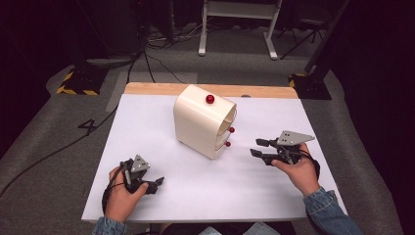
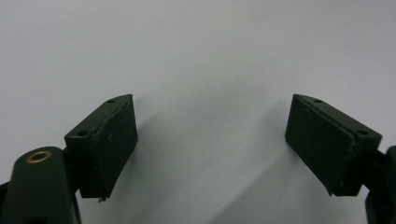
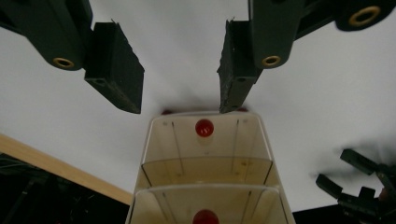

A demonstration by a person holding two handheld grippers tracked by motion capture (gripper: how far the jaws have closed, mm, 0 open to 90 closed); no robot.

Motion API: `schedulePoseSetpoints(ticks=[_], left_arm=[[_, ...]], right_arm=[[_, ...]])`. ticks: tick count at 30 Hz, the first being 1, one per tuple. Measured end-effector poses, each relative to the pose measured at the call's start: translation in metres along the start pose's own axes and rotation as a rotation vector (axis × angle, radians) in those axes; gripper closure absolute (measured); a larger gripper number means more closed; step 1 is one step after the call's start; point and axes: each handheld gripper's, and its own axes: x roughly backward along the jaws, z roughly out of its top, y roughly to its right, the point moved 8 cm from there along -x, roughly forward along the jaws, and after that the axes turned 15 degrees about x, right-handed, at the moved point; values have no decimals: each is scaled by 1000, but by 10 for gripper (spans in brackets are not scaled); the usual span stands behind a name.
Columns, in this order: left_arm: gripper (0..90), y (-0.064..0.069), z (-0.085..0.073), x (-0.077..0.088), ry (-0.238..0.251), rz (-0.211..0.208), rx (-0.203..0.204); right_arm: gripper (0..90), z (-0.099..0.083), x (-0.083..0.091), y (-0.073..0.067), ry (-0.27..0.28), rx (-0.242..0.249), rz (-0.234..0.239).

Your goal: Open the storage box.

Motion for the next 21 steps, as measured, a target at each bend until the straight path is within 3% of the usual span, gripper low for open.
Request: schedulePoseSetpoints(ticks=[3,4,8,21], left_arm=[[169,0,0,0,-1,0,1],[169,0,0,0,0,-1,0],[168,0,0,0,0,-2,1],[168,0,0,0,-1,-3,3]], right_arm=[[510,3,-8,-2,29,-46,17],[514,3,-15,-4,57,-54,49],[524,1,-27,-5,120,-65,65],[650,-10,-59,-8,108,-47,83]])
